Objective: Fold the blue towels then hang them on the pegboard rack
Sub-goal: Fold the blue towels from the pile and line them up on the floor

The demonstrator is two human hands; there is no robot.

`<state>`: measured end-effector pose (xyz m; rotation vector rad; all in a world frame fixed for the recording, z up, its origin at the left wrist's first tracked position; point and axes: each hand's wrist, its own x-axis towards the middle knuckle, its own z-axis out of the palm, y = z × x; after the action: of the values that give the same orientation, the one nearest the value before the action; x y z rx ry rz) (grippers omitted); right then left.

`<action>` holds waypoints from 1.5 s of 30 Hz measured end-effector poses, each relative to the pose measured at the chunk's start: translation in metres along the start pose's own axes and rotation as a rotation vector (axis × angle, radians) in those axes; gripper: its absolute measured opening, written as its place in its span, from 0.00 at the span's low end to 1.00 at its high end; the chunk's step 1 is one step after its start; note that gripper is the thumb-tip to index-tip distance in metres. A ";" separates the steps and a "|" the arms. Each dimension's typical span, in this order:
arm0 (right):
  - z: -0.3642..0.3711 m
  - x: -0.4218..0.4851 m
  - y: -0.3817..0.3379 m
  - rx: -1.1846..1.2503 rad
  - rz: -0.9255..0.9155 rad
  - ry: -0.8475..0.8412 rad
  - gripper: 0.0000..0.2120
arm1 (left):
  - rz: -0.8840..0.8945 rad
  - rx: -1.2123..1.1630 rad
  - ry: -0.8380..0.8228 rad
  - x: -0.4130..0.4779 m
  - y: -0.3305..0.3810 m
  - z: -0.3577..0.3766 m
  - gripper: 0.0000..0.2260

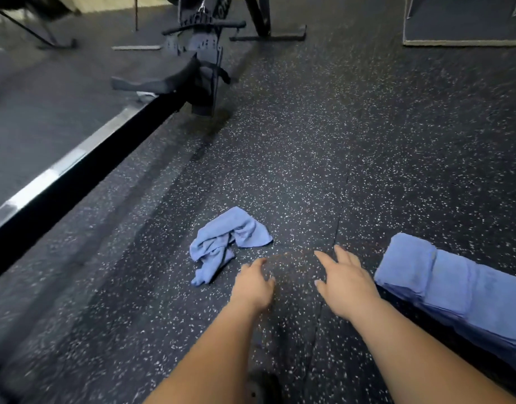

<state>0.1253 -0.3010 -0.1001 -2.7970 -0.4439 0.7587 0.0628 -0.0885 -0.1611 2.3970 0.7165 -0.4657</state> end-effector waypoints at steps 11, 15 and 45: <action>0.060 0.041 -0.057 -0.021 -0.103 -0.110 0.33 | -0.203 0.175 0.013 0.034 -0.106 -0.024 0.33; 0.079 0.051 -0.057 -0.005 -0.094 -0.137 0.34 | -0.209 0.225 -0.067 0.052 -0.123 -0.026 0.37; -0.129 -0.151 -0.057 0.264 -0.279 0.102 0.29 | 0.406 -0.500 0.285 -0.169 0.093 -0.183 0.06</action>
<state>0.0551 -0.3150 0.0935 -2.4476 -0.6471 0.5637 0.0117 -0.1023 0.0999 2.0634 0.3822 0.2084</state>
